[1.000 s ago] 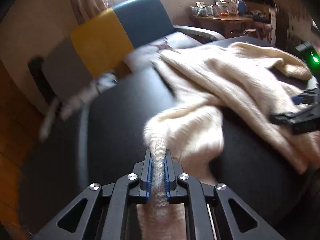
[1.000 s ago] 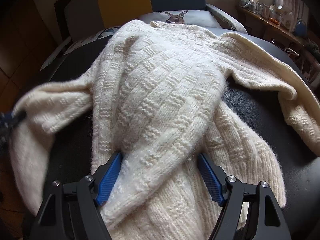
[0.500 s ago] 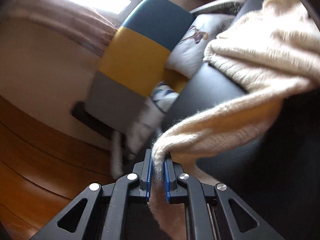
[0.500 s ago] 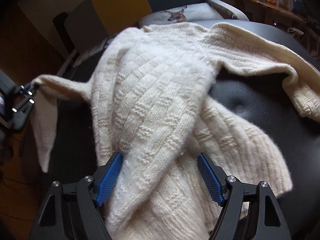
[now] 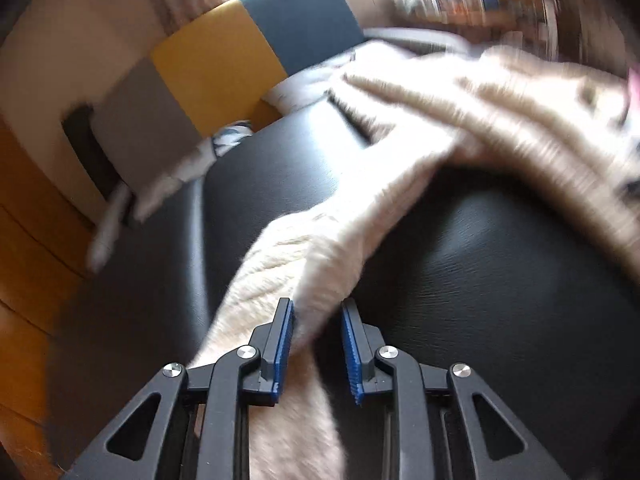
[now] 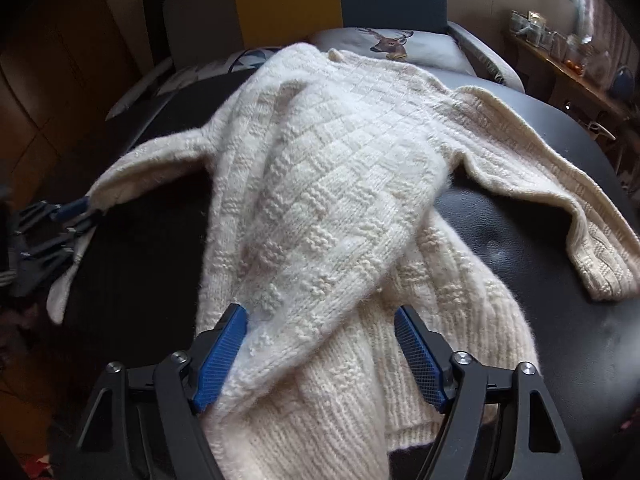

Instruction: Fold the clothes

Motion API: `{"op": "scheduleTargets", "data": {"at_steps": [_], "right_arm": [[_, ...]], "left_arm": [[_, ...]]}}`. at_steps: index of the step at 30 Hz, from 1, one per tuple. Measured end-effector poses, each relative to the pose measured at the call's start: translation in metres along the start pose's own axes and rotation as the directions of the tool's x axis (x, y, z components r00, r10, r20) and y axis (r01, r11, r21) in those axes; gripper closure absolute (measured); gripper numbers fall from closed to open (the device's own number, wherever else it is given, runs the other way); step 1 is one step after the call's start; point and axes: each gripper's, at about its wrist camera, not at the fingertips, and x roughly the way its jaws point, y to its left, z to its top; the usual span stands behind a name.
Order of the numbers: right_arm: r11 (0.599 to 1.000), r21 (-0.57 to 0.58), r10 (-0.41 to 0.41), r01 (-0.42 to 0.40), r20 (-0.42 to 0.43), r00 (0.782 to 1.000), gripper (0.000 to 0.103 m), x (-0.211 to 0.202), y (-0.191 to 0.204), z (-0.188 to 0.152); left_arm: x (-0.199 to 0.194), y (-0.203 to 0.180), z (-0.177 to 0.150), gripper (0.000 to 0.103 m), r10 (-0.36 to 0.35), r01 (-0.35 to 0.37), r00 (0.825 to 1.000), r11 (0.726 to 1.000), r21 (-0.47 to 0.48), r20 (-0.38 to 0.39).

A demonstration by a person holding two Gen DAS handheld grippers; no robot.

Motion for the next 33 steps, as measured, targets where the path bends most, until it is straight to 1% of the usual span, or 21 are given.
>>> {"op": "scheduleTargets", "data": {"at_steps": [1, 2, 4, 7, 9, 12, 13, 15, 16, 17, 18, 19, 22, 24, 26, 28, 29, 31, 33], "right_arm": [[1.0, 0.01, 0.019, -0.019, 0.003, 1.0, 0.065, 0.0, -0.001, 0.001], [0.999, 0.02, 0.038, -0.038, 0.006, 0.999, 0.07, 0.001, -0.002, 0.001], [0.999, 0.029, 0.043, -0.044, 0.04, 0.998, 0.082, -0.008, -0.004, 0.004], [0.997, 0.055, 0.039, -0.044, 0.084, 0.996, 0.082, -0.023, -0.015, 0.009], [0.999, 0.045, 0.026, -0.031, 0.106, 0.994, 0.082, -0.029, -0.012, 0.011], [1.0, 0.026, 0.008, -0.012, 0.14, 0.99, 0.079, -0.038, -0.006, 0.014], [1.0, 0.02, 0.002, -0.005, 0.152, 0.988, 0.074, -0.041, -0.004, 0.015], [1.0, 0.008, -0.009, 0.008, 0.175, 0.984, 0.073, -0.047, 0.0, 0.018], [1.0, 0.002, -0.015, 0.015, 0.187, 0.982, 0.068, -0.05, 0.002, 0.019], [1.0, -0.004, -0.02, 0.021, 0.199, 0.98, 0.056, -0.053, 0.004, 0.02], [0.999, -0.046, 0.003, 0.007, 0.212, 0.977, 0.048, -0.055, 0.016, 0.026], [0.996, -0.089, 0.02, -0.002, 0.2, 0.98, 0.039, -0.049, 0.028, 0.034], [0.979, -0.202, 0.049, -0.02, 0.139, 0.989, 0.039, -0.027, 0.064, 0.057], [0.963, -0.271, 0.021, 0.008, 0.104, 0.994, 0.04, -0.002, 0.087, 0.069], [0.945, -0.324, -0.008, 0.039, 0.094, 0.995, 0.04, 0.018, 0.106, 0.079], [0.916, -0.393, -0.04, 0.074, 0.094, 0.995, 0.04, 0.032, 0.123, 0.084], [0.893, -0.437, -0.067, 0.106, 0.103, 0.992, 0.04, 0.037, 0.132, 0.085], [0.834, -0.528, -0.112, 0.162, 0.126, 0.986, 0.04, 0.045, 0.151, 0.085], [0.775, -0.601, -0.135, 0.195, 0.144, 0.98, 0.04, 0.052, 0.165, 0.083]], "left_arm": [[-0.006, 0.009, -0.002, 0.078, -0.041, 0.041, 0.999, 0.998, -0.047, 0.009], [-0.003, 0.015, -0.002, 0.078, -0.04, 0.04, 0.999, 0.997, -0.067, -0.004], [0.004, 0.027, -0.002, 0.078, -0.039, 0.036, 0.999, 0.994, -0.107, -0.031], [0.014, 0.046, -0.002, 0.078, -0.04, 0.027, 0.997, 0.986, -0.166, -0.072], [0.02, 0.059, -0.002, 0.078, -0.042, 0.02, 0.994, 0.978, -0.206, -0.099], [0.03, 0.078, -0.002, 0.078, -0.046, 0.008, 0.989, 0.965, -0.263, -0.14], [0.033, 0.084, -0.002, 0.078, -0.048, 0.003, 0.987, 0.959, -0.282, -0.153], [0.039, 0.097, -0.003, 0.079, -0.053, -0.007, 0.982, 0.948, -0.319, -0.179], [0.04, 0.101, -0.004, 0.079, -0.061, -0.003, 0.982, 0.943, -0.334, -0.181], [0.039, 0.102, -0.008, 0.08, -0.075, 0.014, 0.983, 0.94, -0.342, -0.167], [0.037, 0.103, -0.013, 0.08, -0.09, 0.031, 0.984, 0.936, -0.35, -0.152], [0.035, 0.104, -0.017, 0.08, -0.104, 0.049, 0.985, 0.933, -0.358, -0.138], [0.027, 0.107, -0.035, 0.079, -0.144, 0.094, 0.984, 0.922, -0.375, -0.107], [0.02, 0.11, -0.051, 0.079, -0.167, 0.119, 0.981, 0.916, -0.382, -0.094], [0.007, 0.106, -0.064, 0.079, -0.183, 0.141, 0.98, 0.911, -0.388, -0.074], [-0.001, 0.102, -0.074, 0.076, -0.193, 0.152, 0.978, 0.915, -0.375, -0.074], [-0.005, 0.1, -0.078, 0.075, -0.196, 0.155, 0.978, 0.92, -0.361, -0.078], [-0.014, 0.097, -0.086, 0.075, -0.208, 0.172, 0.975, 0.93, -0.326, -0.078], [-0.024, 0.098, -0.096, 0.073, -0.257, 0.221, 0.965, 0.911, -0.348, -0.06]]}}
